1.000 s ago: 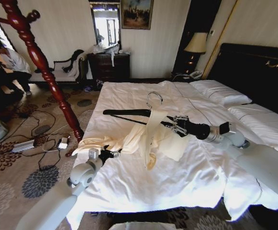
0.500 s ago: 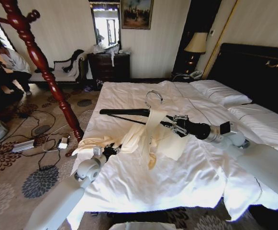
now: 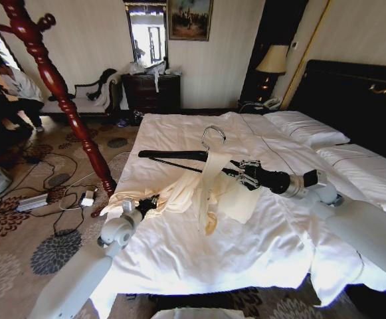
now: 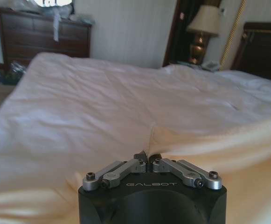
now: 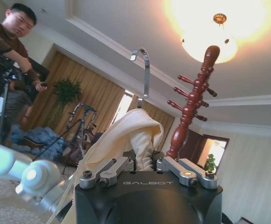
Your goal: Pick up the clothes from the bed and hang them on the clothes hanger.
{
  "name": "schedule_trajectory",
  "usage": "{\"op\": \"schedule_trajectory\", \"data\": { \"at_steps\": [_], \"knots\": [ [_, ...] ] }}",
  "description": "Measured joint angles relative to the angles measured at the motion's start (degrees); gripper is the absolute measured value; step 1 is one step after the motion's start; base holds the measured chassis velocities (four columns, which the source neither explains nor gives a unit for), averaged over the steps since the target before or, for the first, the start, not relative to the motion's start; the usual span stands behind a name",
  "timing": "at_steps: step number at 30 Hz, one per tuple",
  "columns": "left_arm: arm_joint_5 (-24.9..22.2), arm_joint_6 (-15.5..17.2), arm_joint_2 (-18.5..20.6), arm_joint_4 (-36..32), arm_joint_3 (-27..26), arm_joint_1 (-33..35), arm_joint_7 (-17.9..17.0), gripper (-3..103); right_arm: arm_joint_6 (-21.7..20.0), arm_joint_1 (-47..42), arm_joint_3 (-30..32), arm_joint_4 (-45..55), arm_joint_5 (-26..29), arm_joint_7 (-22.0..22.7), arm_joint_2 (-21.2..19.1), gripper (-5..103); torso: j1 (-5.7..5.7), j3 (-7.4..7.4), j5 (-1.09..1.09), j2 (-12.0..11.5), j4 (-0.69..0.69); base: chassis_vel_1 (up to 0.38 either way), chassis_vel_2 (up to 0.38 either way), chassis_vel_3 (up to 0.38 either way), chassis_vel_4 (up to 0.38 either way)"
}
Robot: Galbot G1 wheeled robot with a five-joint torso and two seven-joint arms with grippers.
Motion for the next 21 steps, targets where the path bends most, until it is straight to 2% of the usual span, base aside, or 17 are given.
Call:
{"op": "schedule_trajectory", "data": {
  "at_steps": [1, 4, 6, 7, 9, 12, 14, 17, 21],
  "knots": [
    [-0.6, 0.0, 0.2, 0.0, -0.3, -0.8, -0.3, 1, -0.1, -0.1, 0.0, 0.0, -0.2, 0.4, 0.0, 15, 0.0, 0.0, 0.0, 0.0, 0.01, 0.0, 0.0, 0.0, 0.0],
    [-7.1, -0.1, 2.7, 0.1, -2.4, -7.5, -2.2, 1, -1.5, -0.5, -0.6, 0.0, -2.8, 4.7, 0.6, 15, 0.0, 0.0, -0.01, 0.0, -0.02, 0.0, 0.0, 0.0, 0.0],
    [-8.5, 0.0, 3.4, 0.0, -2.7, -8.9, -2.5, 1, -2.0, -0.5, -0.8, 0.0, -3.4, 5.6, 0.9, 15, 0.0, 0.0, 0.0, 0.0, -0.02, 0.0, 0.0, 0.0, 0.0],
    [-12.6, 0.3, 5.6, -0.2, -3.1, -13.5, -3.2, 1, -3.1, -0.7, -1.3, -0.1, -4.5, 7.2, 1.6, 15, 0.0, 0.0, 0.02, 0.0, 0.01, 0.0, 0.0, 0.0, 0.0],
    [-13.8, 0.5, 6.3, -0.2, -3.1, -14.9, -3.4, 1, -3.4, -0.8, -1.5, -0.2, -4.9, 7.5, 1.8, 15, 0.0, 0.0, 0.0, 0.0, 0.01, 0.0, 0.0, 0.0, 0.0],
    [-20.9, 1.5, 9.6, 0.8, -1.7, -23.4, -4.7, 1, -3.7, -1.8, -1.8, -0.6, -6.8, 8.0, 2.8, 15, 0.0, 0.0, 0.01, 0.0, 0.0, 0.0, 0.0, 0.0, 0.0],
    [-22.1, 1.6, 10.0, 1.0, -1.4, -24.8, -4.9, 1, -3.7, -1.9, -1.9, -0.6, -7.0, 8.1, 2.9, 15, 0.01, 0.0, 0.01, 0.0, 0.0, 0.0, 0.0, 0.0, 0.0],
    [-27.3, 2.7, 11.3, 1.6, 0.2, -31.9, -6.0, 1, -3.7, -2.3, -2.0, -0.8, -8.6, 8.3, 3.5, 15, 0.0, 0.0, 0.01, 0.0, 0.0, 0.0, 0.0, 0.0, 0.0],
    [-30.4, 3.8, 11.6, 1.2, 1.7, -36.6, -6.7, 1, -3.7, -2.6, -1.9, -0.7, -9.3, 8.8, 3.7, 15, 0.0, 0.0, 0.01, 0.0, -0.02, 0.0, 0.0, 0.0, 0.0]
  ]
}}
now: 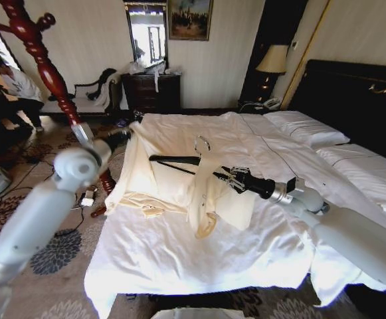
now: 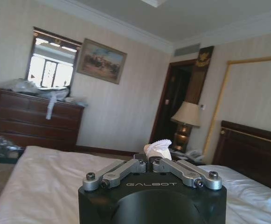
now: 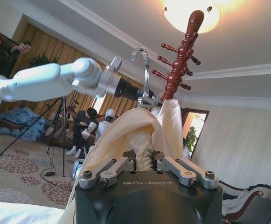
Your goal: Pick up the clothes from the bed and hang them on the clothes hanger.
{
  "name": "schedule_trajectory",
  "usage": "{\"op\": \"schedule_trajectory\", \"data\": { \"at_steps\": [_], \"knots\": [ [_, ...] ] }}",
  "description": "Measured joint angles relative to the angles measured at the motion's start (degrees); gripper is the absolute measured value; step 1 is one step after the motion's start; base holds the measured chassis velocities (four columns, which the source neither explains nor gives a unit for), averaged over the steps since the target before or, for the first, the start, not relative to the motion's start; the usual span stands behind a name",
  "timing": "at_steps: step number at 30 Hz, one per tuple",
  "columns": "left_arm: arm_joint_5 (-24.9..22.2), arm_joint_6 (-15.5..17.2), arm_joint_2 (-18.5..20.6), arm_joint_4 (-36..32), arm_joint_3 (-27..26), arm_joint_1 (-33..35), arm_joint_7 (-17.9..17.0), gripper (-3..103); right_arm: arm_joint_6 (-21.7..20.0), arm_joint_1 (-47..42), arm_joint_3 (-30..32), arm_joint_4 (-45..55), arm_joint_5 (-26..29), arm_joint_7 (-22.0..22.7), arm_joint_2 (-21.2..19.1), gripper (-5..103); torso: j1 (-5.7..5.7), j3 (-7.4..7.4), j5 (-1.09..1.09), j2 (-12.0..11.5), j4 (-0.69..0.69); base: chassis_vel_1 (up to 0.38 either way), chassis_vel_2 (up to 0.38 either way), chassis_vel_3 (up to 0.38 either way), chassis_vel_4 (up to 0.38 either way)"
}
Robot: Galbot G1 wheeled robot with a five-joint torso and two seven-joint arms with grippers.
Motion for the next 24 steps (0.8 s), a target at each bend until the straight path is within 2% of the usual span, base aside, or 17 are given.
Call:
{"op": "schedule_trajectory", "data": {
  "at_steps": [7, 13, 18, 24],
  "knots": [
    [-2.5, 1.5, -0.2, -1.4, 3.8, -4.2, -1.0, 1, 0.5, -0.1, 0.3, 0.9, 0.0, 1.3, 0.2, 15, 0.0, 0.0, 0.0, 0.0, 0.01, 0.0, 0.0, 0.0, 0.0],
    [-3.5, 1.8, -0.6, -2.7, 3.9, -4.5, -1.3, 1, 0.3, -0.9, 0.3, 1.1, -1.1, 3.1, 0.2, 15, 0.0, 0.0, 0.0, 0.0, 0.0, 0.0, 0.0, 0.0, 0.0],
    [-3.3, 2.1, 0.1, -2.6, 4.3, -4.3, -1.4, 1, 2.1, -1.1, 0.0, 1.7, 1.0, 1.7, 1.1, 15, 0.0, 0.0, 0.0, 0.0, 0.03, 0.0, 0.0, 0.0, 0.0],
    [-2.9, 2.1, -1.2, -2.2, 5.3, -4.3, -1.5, 1, 2.2, -0.4, -1.0, 2.4, 1.6, 0.8, 2.0, 15, 0.0, 0.0, 0.0, 0.0, -0.01, 0.0, 0.0, 0.0, 0.0]
  ]
}}
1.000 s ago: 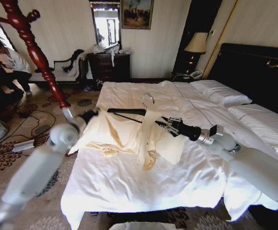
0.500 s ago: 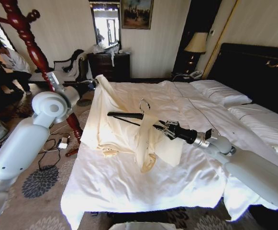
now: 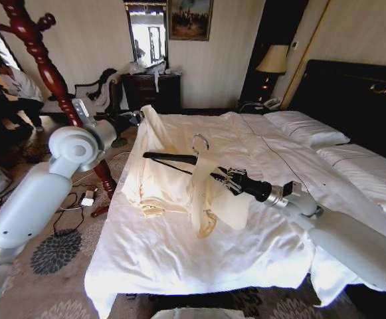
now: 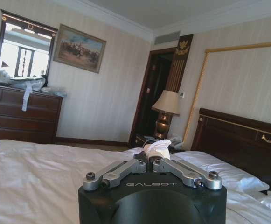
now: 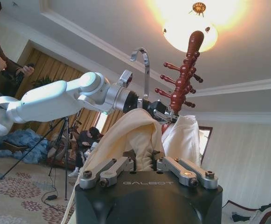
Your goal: Pick up the clothes from the bed and hang them on the clothes hanger.
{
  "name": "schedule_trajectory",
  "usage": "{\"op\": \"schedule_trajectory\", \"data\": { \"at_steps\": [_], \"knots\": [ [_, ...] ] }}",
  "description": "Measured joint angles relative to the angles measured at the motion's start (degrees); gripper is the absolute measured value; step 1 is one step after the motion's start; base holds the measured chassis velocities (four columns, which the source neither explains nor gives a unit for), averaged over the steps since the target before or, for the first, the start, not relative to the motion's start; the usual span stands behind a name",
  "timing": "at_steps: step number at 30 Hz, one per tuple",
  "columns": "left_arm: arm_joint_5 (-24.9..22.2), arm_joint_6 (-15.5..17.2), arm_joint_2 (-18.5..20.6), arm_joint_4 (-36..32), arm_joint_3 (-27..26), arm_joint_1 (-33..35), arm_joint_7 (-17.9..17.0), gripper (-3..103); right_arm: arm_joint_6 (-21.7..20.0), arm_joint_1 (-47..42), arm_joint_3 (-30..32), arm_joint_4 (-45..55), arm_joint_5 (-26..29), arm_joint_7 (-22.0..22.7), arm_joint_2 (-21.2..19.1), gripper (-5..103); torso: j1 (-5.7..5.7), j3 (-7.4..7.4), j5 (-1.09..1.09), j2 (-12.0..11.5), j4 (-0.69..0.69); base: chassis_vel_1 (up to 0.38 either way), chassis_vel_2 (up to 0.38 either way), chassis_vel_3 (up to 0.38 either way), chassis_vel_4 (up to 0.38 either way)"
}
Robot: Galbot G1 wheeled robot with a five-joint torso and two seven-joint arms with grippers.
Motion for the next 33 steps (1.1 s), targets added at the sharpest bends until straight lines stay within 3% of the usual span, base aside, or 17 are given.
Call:
{"op": "schedule_trajectory", "data": {
  "at_steps": [7, 11, 16, 24, 33],
  "knots": [
    [-0.9, -0.5, -0.6, -0.1, 0.1, -0.9, 0.0, 1, -2.6, -0.7, 0.0, -1.0, -6.2, 4.9, -0.2, 15, 0.0, 0.0, 0.0, 0.0, 0.02, 0.0, 0.0, 0.0, 0.0],
    [-2.8, -1.1, -0.2, -1.3, -0.6, -1.2, 0.1, 1, -4.2, -2.3, 0.2, -1.2, -9.1, 13.2, -1.0, 15, 0.0, 0.0, 0.02, 0.0, 0.0, 0.0, 0.0, 0.0, 0.0],
    [-2.9, -0.9, 2.2, -2.6, -2.2, 0.8, 0.3, 1, -4.2, -3.4, 1.4, -1.4, -10.0, 18.2, -2.3, 15, 0.0, 0.0, 0.0, 0.0, 0.03, 0.0, 0.0, 0.0, 0.0],
    [-3.5, -2.5, 4.2, -5.7, -4.2, 3.7, 1.6, 1, -4.1, -4.4, 2.0, -1.1, -8.6, 21.6, -2.6, 15, 0.0, 0.0, -0.01, 0.0, 0.02, 0.0, 0.0, 0.0, 0.0],
    [-6.1, -4.1, 2.7, -10.8, -1.7, 2.4, 3.3, 1, -2.1, -2.2, -0.9, 0.2, -5.0, 19.8, 0.5, 15, 0.0, 0.0, 0.01, 0.0, 0.0, 0.0, 0.0, 0.0, 0.0]
  ]
}}
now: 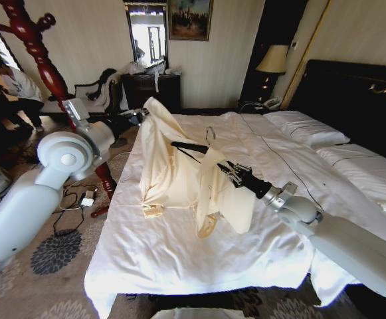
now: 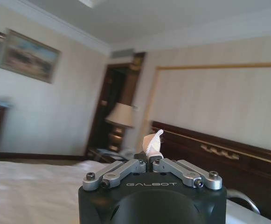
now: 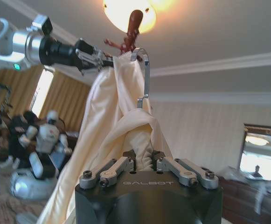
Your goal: Pick up the clothes from the bed and hang them on the clothes hanger.
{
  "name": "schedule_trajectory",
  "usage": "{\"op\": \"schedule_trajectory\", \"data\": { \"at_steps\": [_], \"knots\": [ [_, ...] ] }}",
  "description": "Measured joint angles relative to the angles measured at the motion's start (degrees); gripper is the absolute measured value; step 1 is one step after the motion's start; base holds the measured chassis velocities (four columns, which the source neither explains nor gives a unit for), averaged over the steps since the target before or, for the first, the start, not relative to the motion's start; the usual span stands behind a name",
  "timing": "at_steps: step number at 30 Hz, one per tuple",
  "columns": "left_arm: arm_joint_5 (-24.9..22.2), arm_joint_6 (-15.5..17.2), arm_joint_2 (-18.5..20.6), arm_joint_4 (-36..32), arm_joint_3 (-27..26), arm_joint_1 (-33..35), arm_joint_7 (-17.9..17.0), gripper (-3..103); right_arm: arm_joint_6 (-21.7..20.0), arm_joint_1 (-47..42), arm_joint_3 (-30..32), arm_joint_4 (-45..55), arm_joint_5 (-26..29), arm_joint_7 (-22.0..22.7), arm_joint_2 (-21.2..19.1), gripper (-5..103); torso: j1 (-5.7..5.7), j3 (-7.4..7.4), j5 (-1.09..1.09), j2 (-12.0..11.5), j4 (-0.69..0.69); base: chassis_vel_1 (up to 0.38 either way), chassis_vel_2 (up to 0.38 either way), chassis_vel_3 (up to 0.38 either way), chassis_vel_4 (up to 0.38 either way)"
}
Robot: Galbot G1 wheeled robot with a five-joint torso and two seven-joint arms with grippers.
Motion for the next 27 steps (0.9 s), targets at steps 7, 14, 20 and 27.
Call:
{"op": "schedule_trajectory", "data": {
  "at_steps": [7, 14, 20, 27],
  "knots": [
    [3.0, 1.0, -1.1, -2.7, 7.6, 0.7, 2.2, 1, 3.8, 3.8, -2.1, -1.7, 4.3, -5.5, 4.7, 15, 0.0, 0.01, 0.0, 0.0, 0.01, 0.0, 0.0, 0.0, 0.0],
    [7.1, 1.5, -0.9, -5.0, 9.9, 6.9, 4.0, 1, 5.2, 3.9, -1.2, -2.0, 5.6, -5.9, 6.4, 14, 0.0, 0.0, 0.0, 0.0, 0.03, 0.0, 0.0, 0.0, 0.0],
    [7.7, 1.6, -0.4, -6.2, 10.3, 7.4, 4.5, 1, 5.7, 4.2, -0.7, -1.3, 7.6, -6.3, 6.5, 3, 0.0, 0.0, 0.0, 0.0, 0.0, 0.0, 0.0, 0.0, 0.0],
    [7.9, 2.1, 1.0, -7.7, 9.5, 7.9, 5.9, 1, 5.4, 4.9, -1.1, -1.1, 8.2, -6.7, 7.0, 0, 0.0, 0.0, 0.0, 0.0, 0.02, 0.0, 0.0, 0.0, 0.0]
  ]
}}
